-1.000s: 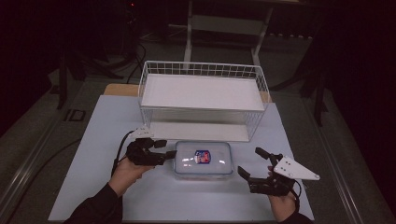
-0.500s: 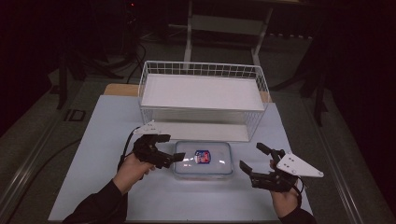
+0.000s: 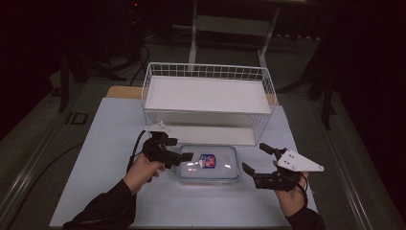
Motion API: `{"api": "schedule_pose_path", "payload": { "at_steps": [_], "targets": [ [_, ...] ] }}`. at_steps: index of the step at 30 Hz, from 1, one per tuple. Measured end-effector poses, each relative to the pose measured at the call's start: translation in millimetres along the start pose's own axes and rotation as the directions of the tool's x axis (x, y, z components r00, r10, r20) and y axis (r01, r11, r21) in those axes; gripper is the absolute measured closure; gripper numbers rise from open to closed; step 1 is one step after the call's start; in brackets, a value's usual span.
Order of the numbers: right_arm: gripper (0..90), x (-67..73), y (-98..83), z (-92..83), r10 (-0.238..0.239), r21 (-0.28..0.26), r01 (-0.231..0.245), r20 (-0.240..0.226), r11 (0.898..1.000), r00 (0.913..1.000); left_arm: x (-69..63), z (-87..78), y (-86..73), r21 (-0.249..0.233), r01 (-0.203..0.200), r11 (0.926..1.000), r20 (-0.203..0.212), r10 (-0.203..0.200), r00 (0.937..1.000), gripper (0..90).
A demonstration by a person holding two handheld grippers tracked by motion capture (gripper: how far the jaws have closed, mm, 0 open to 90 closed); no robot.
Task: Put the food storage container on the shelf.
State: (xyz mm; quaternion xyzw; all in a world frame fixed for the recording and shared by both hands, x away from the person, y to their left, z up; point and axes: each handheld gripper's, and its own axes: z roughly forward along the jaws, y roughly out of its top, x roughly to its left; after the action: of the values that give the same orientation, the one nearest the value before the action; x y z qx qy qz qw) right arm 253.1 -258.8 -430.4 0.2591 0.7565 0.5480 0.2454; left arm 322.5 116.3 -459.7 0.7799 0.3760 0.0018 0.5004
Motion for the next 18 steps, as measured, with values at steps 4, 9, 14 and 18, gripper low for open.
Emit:
{"api": "schedule_pose_path", "payload": {
  "at_steps": [4, 9, 14, 18],
  "targets": [
    [11.4, 1.0, 0.7, 1.0, 0.000, 0.006, 0.000, -0.015, 1.000, 0.9999, 13.3, 5.1, -8.5, 0.015, 0.054, 0.9984, -0.028, -0.054, 0.9982, 2.3],
    [9.6, 2.8, -1.8, 4.4, 0.021, 0.032, -0.021, 0.005, 0.999, 0.9998, 22.3, 8.6, -14.4, 0.050, 0.110, 0.9927, -0.020, -0.109, 0.9938, 3.0],
    [9.6, 4.1, -7.8, 8.4, 0.048, 0.062, -0.048, 0.000, 0.997, 0.9988, 31.1, 17.2, -24.3, 0.104, 0.179, 0.9783, 0.021, -0.182, 0.9831, 4.3],
    [9.6, 7.2, -8.4, 9.0, 0.043, 0.065, -0.043, -0.004, 0.997, 0.9991, 33.9, 20.4, -27.2, 0.132, 0.216, 0.9674, 0.008, -0.219, 0.9758, 8.6]
  ]
}}
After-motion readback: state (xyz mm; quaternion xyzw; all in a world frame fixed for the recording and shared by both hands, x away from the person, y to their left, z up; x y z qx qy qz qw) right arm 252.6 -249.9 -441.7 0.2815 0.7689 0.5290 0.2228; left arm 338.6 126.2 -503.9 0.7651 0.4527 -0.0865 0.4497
